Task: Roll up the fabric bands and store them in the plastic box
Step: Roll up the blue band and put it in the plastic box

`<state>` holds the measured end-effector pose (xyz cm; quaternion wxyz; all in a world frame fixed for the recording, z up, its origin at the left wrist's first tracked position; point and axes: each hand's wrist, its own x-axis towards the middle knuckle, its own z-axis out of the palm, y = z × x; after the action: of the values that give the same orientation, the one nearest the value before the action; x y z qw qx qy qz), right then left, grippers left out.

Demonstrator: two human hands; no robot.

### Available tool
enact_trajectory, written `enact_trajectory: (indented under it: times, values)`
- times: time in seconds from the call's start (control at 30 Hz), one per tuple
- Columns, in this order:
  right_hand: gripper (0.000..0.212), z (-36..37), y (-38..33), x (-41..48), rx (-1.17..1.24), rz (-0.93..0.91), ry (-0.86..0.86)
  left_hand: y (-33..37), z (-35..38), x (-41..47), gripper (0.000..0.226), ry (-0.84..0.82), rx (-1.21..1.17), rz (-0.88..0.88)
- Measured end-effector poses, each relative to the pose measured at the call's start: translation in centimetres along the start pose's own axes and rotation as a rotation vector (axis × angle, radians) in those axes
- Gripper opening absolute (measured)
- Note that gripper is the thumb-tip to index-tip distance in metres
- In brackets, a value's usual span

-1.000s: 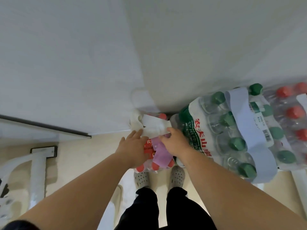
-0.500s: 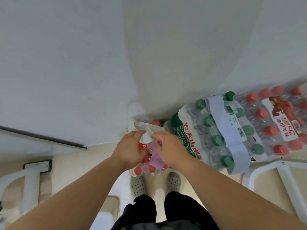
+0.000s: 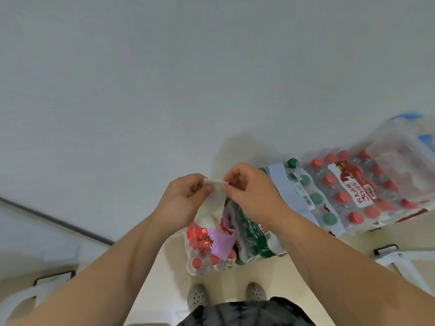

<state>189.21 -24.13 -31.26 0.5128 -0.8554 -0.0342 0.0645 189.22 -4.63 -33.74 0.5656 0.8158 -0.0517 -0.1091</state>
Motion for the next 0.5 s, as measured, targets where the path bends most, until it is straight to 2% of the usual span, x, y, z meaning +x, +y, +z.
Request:
enact_trajectory:
  times: [0.1,0.3,0.5]
  values:
    - [0.021,-1.6,-0.9,-0.6,0.201,0.029,0.052,3.7,0.5,-0.3,0.031,0.034,-0.039,0.054]
    - [0.003,-5.4,-0.6,-2.9,0.488,0.015,-0.030,9.8,3.2,-1.5,0.034,0.093,-0.089,0.121]
    - [0.013,-10.6,2.4,-5.9,0.582,0.021,-0.119,14.5,9.2,-2.1,0.030,0.168,-0.077,0.138]
